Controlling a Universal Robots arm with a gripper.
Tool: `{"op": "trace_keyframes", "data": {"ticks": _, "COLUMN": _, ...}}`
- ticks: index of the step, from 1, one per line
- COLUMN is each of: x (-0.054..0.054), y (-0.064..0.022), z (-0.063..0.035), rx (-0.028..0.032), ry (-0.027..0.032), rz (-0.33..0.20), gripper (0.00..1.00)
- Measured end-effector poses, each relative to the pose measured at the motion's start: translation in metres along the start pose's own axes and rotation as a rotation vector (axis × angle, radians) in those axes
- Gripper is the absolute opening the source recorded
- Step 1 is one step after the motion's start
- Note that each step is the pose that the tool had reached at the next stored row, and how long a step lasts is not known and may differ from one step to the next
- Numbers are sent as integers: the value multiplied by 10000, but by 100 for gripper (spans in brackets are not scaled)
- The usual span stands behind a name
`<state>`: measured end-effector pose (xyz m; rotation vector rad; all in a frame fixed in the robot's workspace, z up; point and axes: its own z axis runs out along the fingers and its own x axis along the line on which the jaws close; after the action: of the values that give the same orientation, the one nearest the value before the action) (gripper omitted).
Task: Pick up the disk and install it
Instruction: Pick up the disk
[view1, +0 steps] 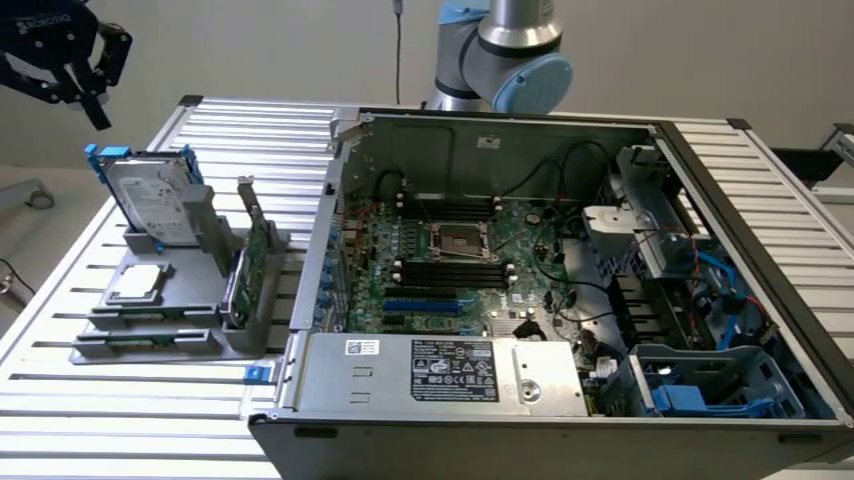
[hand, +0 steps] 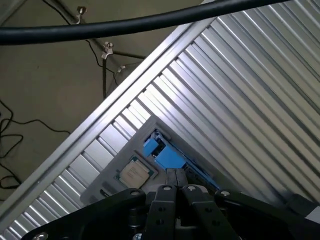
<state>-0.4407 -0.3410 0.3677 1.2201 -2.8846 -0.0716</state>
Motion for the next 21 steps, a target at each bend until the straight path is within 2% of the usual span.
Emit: {"op": "trace_keyframes", "data": {"ticks": 21, "x": 1, "y": -1, "z": 39, "rx": -37, "ry": 174, "rz": -3814, "gripper": 11}}
